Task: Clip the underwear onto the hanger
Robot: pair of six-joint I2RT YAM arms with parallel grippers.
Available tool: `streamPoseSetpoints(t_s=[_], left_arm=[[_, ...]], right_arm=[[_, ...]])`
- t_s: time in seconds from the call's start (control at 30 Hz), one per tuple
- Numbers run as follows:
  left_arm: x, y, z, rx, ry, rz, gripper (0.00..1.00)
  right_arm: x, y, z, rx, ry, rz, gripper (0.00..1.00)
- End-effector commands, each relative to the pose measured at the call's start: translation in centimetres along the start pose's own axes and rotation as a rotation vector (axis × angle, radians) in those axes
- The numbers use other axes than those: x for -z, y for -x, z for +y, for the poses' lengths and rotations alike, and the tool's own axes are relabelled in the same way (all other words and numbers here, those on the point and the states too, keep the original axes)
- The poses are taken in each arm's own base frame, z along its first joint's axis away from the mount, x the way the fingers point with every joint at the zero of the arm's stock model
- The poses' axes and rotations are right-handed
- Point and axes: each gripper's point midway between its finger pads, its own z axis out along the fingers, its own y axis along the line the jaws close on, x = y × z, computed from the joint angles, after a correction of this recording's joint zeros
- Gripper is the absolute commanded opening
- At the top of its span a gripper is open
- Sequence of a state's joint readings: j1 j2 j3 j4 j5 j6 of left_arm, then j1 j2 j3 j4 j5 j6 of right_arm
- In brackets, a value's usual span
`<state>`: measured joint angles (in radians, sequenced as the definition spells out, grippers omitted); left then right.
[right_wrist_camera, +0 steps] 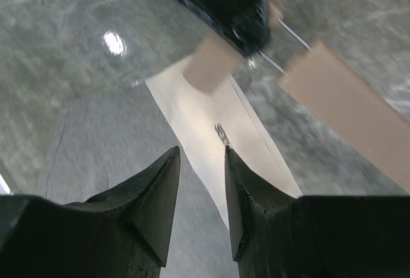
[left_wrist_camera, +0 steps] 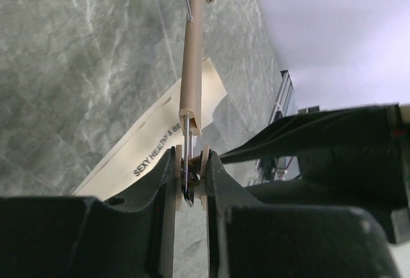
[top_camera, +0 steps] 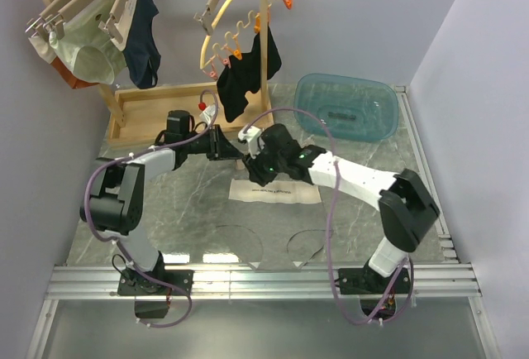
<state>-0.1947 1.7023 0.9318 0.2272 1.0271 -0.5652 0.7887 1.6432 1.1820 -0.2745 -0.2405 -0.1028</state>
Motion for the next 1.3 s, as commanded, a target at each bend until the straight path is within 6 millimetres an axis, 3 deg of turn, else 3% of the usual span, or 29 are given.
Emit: streamPoseSetpoints(t_s=[0.0, 0.3, 0.73, 0.97, 1.1, 1.17, 1.2, 1.27], left_arm=[[-0.4, 2.1, -0.4, -0.110, -0.036, -0.036, 0.00], [-1.3, 1.8, 1.6, -0.091, -0.019, -0.023, 0.00], [-1.9, 1.2, 3.1, -0.082, -0.013, -0.006, 0.00], [-2.0, 0.7, 4.1, -0.088, 0.007, 0.013, 0.00], [-1.9, 0.2, 4.6, -0.081, 0.025, 0.034, 0.00], [-1.9, -0.1, 5.0, -0.078, 0.027, 0.041, 0.00], [-1.8, -0.2, 5.1, -0.076, 0.031, 0.043, 0.00], [-1.8, -0.5, 5.1, -0.079, 0.033, 0.048, 0.00]], right_arm=[[-1.9, 2.1, -0.5, -0.024, -0.044, -0.103, 0.41], [-6.1, -0.2, -1.9, -0.010, -0.099, -0.067, 0.42], [-9.0, -2.9, -2.5, -0.038, -0.122, -0.004, 0.50], [-10.4, -4.8, -2.6, -0.030, -0.108, 0.047, 0.48], [-10.7, -6.2, -1.3, -0.028, -0.026, 0.080, 0.35], [-10.5, -6.2, -0.8, -0.010, 0.001, 0.068, 0.24], [-10.3, -6.2, -0.5, -0.006, 0.016, 0.064, 0.08], [-10.1, -6.1, -0.3, 0.009, 0.029, 0.057, 0.00]])
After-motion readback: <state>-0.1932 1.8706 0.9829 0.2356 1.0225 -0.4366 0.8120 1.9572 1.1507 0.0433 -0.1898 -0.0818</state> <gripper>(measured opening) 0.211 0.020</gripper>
